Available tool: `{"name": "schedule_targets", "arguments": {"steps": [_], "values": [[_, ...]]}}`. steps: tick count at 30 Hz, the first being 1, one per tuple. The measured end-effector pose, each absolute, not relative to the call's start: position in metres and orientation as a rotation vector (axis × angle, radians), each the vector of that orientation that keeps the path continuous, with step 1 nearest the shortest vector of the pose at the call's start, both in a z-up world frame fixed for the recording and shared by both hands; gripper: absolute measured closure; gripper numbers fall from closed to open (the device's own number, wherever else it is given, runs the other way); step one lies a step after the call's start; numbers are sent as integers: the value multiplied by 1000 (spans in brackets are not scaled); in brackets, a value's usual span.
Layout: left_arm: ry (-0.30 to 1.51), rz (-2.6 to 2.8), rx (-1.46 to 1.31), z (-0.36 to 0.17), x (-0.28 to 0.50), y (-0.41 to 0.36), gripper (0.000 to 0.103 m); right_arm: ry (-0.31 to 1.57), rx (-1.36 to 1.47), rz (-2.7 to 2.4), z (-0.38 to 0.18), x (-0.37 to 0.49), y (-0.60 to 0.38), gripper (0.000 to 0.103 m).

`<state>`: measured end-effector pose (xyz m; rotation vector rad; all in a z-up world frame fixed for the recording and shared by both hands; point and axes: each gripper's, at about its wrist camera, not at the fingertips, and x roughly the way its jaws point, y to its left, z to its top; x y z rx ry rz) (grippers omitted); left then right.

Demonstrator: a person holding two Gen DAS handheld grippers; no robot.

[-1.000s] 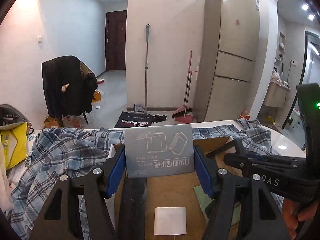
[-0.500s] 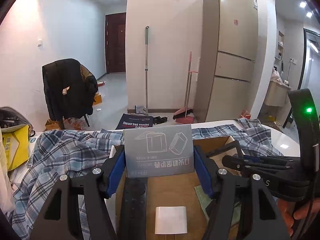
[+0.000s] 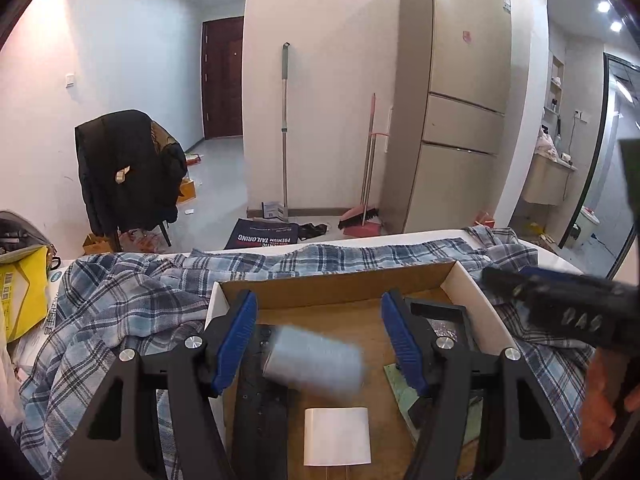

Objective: Organize rigid objects
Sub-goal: 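Open the right gripper on the frame while the left gripper lowers the card into the box, then raise both open grippers up and away from the box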

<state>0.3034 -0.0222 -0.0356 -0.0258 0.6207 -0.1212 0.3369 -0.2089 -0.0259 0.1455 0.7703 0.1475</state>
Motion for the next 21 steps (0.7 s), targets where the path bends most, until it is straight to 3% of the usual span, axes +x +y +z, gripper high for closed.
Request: {"name": "schedule_targets", "arguments": {"steps": [14,20,21], "values": [[627,-98,9,-44,305,-27,36,738,63,123,-16,331,-203,40],[467,-89,13,5,272,-24,36,688,41,106,7,316,-206,39],[423,-84,17,18,261,-21,31,674,35,104,13,311,-207,39]]}}
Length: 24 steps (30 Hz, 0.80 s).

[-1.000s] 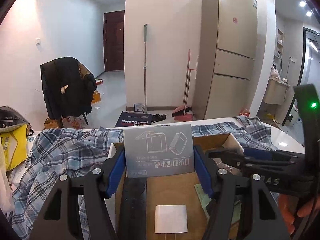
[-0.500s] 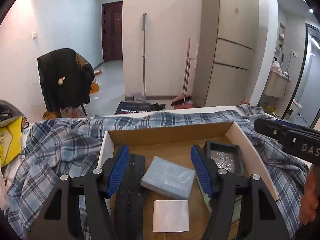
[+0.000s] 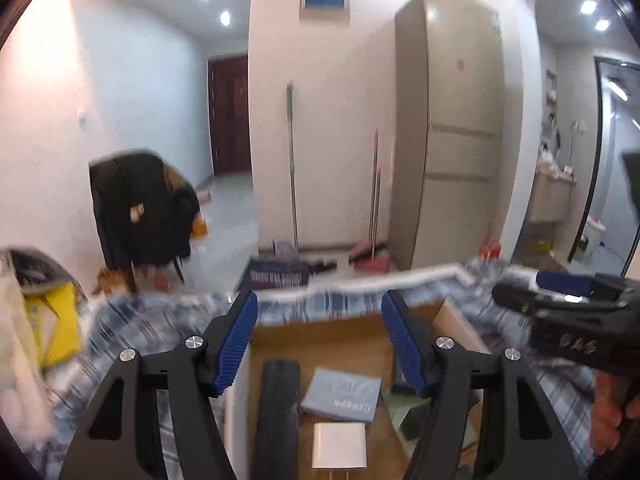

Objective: Organize rigid objects
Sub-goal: 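Raise both open grippers up and away from the box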

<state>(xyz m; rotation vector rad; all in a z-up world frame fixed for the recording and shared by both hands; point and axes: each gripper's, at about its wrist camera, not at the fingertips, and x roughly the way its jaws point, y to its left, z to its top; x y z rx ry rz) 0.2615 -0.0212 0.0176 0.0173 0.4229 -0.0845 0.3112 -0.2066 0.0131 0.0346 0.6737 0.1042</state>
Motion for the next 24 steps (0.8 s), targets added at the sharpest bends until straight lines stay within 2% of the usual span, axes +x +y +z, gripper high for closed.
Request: {"name": "schedule_targets", "arguments": {"steps": [1,2,6,10,11,12,13,17,24], "values": [[382,-73,19,28,251,-19,16,657,30,104,20,305,-207,38],[350,-53,15,37,241,-17,12,640,26,105,26,298,-208,37],[234,-69,-28,74,189,-7,12,522,-1,64,59,255,-210,33],[201,-84,26,97,153,-8,12,354,-9,71,98,197,-211,3],[175,-76,25,102,141,-8,12,317,2,77,107,182,-213,0],[131,-86,21,108,125,-8,10,287,14,86,114,171,-215,0],[96,-90,16,111,113,-8,0,258,25,95,120,159,-216,0],[-23,-71,31,120,65,-12,0,260,-11,13,128,130,-217,0],[68,-83,23,111,30,-14,0,250,32,44,115,106,-231,0]]}}
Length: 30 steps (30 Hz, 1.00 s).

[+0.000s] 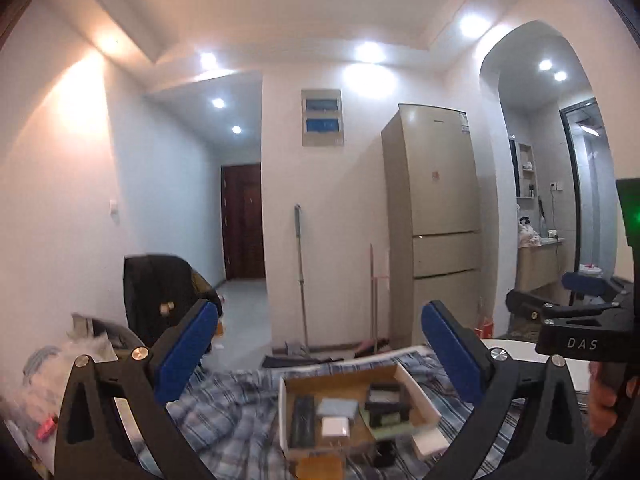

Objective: Organize rigid objects
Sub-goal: 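Raise both open grippers up and away from the box, then lower the right gripper onto the white square pad and close on it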

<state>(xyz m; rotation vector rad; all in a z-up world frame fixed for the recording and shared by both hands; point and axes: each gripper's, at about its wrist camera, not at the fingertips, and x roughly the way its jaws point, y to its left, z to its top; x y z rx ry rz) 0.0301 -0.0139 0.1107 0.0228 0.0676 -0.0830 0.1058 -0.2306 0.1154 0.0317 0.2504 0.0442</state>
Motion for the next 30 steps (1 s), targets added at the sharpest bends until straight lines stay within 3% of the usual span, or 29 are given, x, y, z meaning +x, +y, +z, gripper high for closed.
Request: {"name": "schedule_targets", "arguments": {"steps": [8,16,22,30], "values": [[126,-48,38,55,44,-10,0,307,33,128,68,116,-221,0],[378,-63,-72,2,98,9,0,456,53,156,23,138,-222,2],[486,-12,-104,-17,119,16,0,577,60,169,-7,158,-224,14],[496,36,-139,-16,121,28,0,665,69,180,-4,166,-217,15]]}}
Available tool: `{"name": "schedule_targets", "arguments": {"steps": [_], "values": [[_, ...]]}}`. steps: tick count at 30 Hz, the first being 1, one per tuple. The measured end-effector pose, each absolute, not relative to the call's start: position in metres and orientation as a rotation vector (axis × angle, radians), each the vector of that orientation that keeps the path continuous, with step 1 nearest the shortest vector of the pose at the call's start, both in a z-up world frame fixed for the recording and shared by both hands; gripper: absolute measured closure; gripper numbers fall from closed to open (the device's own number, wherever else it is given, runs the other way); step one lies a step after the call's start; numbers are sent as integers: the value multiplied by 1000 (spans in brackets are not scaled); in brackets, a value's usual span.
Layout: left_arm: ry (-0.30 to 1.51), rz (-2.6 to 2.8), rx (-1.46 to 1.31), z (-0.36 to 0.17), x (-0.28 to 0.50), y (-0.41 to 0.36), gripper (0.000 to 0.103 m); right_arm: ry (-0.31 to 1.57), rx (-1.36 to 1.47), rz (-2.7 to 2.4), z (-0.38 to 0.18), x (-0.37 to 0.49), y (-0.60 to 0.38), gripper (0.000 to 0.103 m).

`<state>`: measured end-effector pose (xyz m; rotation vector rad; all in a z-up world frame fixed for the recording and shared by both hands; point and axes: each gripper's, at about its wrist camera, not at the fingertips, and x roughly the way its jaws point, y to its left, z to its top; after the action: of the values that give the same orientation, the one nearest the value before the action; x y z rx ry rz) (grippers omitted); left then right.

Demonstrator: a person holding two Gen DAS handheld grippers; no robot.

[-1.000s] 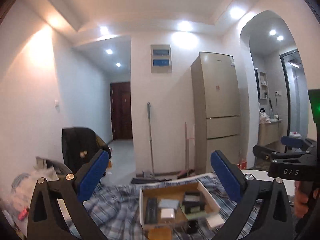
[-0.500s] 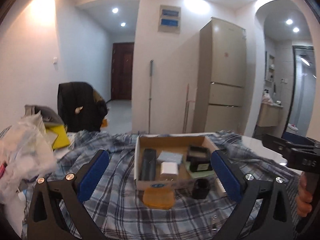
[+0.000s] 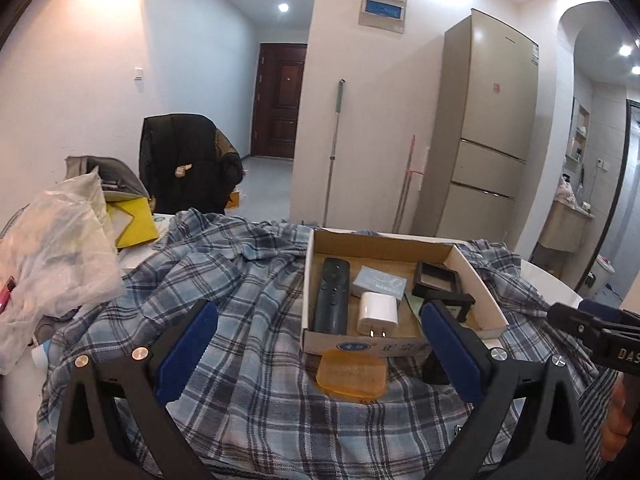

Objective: Organize rigid objects
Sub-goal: 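Lower the right gripper onto the white square pad and close on it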

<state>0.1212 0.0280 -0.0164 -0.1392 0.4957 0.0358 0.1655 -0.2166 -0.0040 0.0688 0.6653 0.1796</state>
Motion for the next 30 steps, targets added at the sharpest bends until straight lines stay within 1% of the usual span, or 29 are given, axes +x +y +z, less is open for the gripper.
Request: {"name": "schedule_targets", "arguments": {"steps": [5,9,10,14,17,19,21,26,27,28,29,30], "values": [[574,-51,-216,2,139,28,0,755,48,165,-7,184,-204,15],[595,-58,-153,6,159,17,0,863,104,177,-26,209,-200,16],[599,-64,-142,3,162,15,0,874,96,166,-31,213,-198,18],[551,-54,-145,-24,159,20,0,875,56,131,-50,220,-198,18],[643,-62,-108,-40,171,22,0,908,78,137,-65,223,-205,22],[673,-39,-142,-47,176,30,0,948,101,155,-75,226,-207,23],[706,-65,-185,-52,182,36,0,970,112,173,-82,228,-207,28],[754,-57,-229,-63,189,44,0,1016,80,192,-91,231,-199,28],[751,-57,-230,-63,189,45,0,1016,52,192,-91,229,-195,30],[746,-57,-227,-62,188,44,0,1014,35,198,-92,228,-191,36],[741,-58,-222,-62,187,43,0,1013,21,196,-92,228,-188,38],[734,-59,-214,-61,187,41,0,1011,10,183,-92,228,-187,45]]}}
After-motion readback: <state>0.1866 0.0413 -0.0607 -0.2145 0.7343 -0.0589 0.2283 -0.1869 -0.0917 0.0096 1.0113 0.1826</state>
